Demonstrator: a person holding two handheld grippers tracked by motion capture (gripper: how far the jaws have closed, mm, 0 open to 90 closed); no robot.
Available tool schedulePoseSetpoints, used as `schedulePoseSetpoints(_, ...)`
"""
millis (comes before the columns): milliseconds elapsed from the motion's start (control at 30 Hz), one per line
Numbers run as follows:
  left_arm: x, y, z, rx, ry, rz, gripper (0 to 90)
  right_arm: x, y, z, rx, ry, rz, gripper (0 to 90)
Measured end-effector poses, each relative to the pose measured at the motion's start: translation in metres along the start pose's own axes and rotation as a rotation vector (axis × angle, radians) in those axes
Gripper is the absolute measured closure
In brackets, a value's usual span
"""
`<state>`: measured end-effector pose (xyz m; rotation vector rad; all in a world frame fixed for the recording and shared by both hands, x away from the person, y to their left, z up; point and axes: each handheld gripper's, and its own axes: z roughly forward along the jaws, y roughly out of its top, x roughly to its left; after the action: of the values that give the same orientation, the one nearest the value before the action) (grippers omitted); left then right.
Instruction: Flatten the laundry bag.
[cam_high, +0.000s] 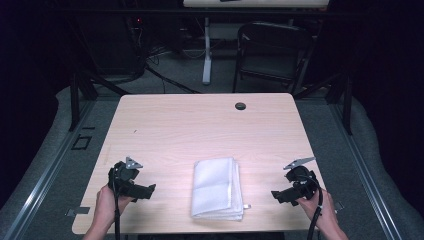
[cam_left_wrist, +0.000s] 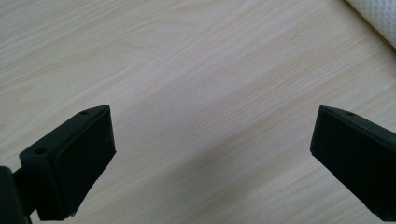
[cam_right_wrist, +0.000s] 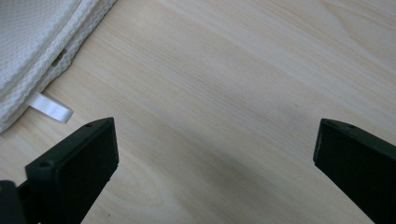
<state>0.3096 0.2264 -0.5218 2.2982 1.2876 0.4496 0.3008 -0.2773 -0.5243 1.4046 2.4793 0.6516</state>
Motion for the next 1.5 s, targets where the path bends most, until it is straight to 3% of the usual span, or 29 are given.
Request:
schedulePoseSetpoints(433,-0.013,0.006,-0.009,-0.031,-0.03,0.0,0.1,0.003,0.002,0.003,0.002,0.019,-0.017,0.0)
schedulePoseSetpoints(1000,-0.051,0.016,-0.012,-0.019,-0.091,0.089,0.1,0.009,0.006,0.004,0.016,0.018,-0.047,0.0)
schedulePoseSetpoints(1067,-0.058,0.018,-0.012,-0.017,-0.117,0.091,0.1,0.01,0.006,0.004,0.028,0.022,-0.057,0.0)
schedulePoseSetpoints(1500,-0.086,0.028,-0.007,-0.005,-0.168,0.16,0.1,0.011,0.006,0.006,0.023,0.008,-0.043,0.0)
